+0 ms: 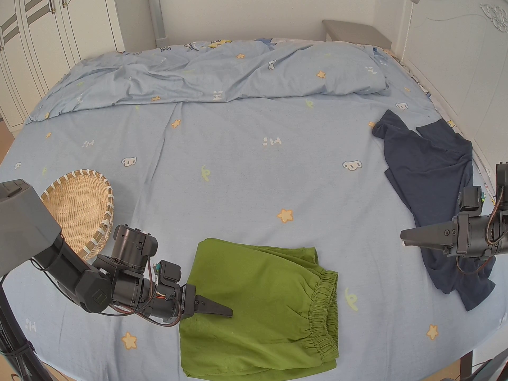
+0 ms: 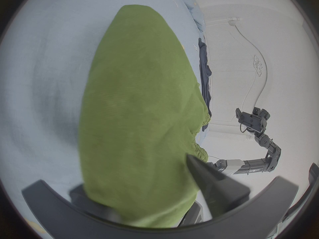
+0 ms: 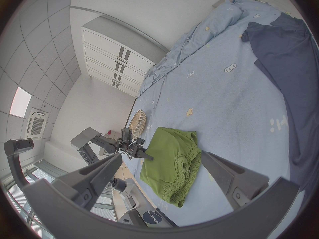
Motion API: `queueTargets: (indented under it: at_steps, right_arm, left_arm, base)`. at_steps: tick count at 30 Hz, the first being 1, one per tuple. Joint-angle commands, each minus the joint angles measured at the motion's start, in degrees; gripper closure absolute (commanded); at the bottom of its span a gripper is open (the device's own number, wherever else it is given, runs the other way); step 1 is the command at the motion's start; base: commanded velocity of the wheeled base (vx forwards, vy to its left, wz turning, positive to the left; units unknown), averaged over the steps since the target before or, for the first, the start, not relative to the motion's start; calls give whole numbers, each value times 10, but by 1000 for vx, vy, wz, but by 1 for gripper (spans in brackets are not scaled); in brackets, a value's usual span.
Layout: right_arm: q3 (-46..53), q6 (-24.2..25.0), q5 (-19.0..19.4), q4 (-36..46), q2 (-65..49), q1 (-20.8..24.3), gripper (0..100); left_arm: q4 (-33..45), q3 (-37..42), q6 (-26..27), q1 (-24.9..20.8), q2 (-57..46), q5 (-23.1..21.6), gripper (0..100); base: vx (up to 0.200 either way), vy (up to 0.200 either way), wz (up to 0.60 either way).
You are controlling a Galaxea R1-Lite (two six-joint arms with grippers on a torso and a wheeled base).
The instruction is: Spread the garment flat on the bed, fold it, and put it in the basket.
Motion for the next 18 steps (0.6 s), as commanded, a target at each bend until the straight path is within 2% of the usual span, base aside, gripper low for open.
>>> queueTargets:
  at_steps: [1, 8, 13, 14, 15, 16, 18]
  right_arm:
    - [-2, 0, 0, 0, 0, -3, 0]
    - [-13, 4, -1, 4, -6, -7, 0]
    - [-36, 33, -12, 5, -26, -7, 0]
    - [-61, 51, -13, 11, -35, -9, 0]
    - [-64, 52, -13, 13, -35, -9, 0]
    - [-79, 53, -13, 26, -36, -12, 0]
    - [-92, 53, -13, 48, -40, -23, 0]
  left_arm:
    - [-1, -4, -10, -2, -2, 0, 100]
    - [13, -8, -28, 4, -53, -5, 100]
    - [75, -53, -42, 16, -109, -4, 100]
    - [188, -135, -41, 28, -146, -4, 100]
    - [203, -147, -41, 30, -148, -4, 100]
    - [267, -198, -39, 36, -153, -6, 100]
    - [340, -248, -29, 41, -155, -5, 100]
  base:
    - [0, 0, 0]
    - [0, 0, 0]
    - [0, 0, 0]
    - [0, 0, 0]
    - [0, 0, 0]
    - [0, 0, 0]
    - [0, 0, 0]
